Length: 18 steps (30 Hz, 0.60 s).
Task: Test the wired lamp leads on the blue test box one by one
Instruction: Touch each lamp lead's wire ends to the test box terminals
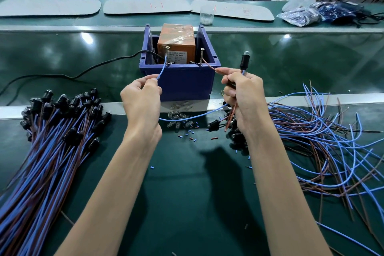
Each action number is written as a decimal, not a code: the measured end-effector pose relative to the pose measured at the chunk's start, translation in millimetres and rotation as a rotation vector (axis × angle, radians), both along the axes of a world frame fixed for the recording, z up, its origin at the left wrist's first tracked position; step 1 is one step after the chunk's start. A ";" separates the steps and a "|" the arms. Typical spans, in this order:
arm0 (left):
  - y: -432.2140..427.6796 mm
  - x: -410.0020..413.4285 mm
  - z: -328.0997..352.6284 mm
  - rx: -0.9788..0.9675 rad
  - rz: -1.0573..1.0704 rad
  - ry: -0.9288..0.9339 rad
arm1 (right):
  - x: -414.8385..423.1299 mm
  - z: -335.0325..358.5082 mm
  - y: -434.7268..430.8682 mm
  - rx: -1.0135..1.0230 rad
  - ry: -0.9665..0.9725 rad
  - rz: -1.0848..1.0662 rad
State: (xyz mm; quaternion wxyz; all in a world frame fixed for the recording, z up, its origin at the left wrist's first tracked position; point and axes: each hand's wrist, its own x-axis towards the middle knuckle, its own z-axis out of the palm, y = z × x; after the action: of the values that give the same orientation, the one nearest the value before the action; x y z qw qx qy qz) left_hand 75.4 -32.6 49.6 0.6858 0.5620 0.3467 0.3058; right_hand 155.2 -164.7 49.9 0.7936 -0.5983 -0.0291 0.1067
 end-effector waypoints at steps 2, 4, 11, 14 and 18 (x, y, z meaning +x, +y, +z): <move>-1.0 0.1 -0.1 0.003 -0.002 0.001 | 0.4 0.0 -0.2 0.001 -0.002 0.000; -2.4 0.1 0.0 0.008 -0.003 0.001 | 0.6 0.1 -0.5 0.007 -0.002 0.000; -5.5 0.9 1.2 0.002 -0.004 0.001 | 1.3 0.4 0.5 0.040 0.006 -0.013; -5.4 0.3 1.4 0.004 -0.002 0.002 | 1.2 0.1 0.8 0.029 0.004 -0.015; -5.2 0.1 1.1 0.010 -0.001 0.014 | 1.7 0.1 1.0 0.028 -0.001 -0.013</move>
State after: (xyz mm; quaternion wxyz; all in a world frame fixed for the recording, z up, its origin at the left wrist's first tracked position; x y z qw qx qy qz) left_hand 75.5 -37.7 50.7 0.6807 0.5678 0.3497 0.3032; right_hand 156.9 -163.7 50.0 0.8027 -0.5871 -0.0269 0.1009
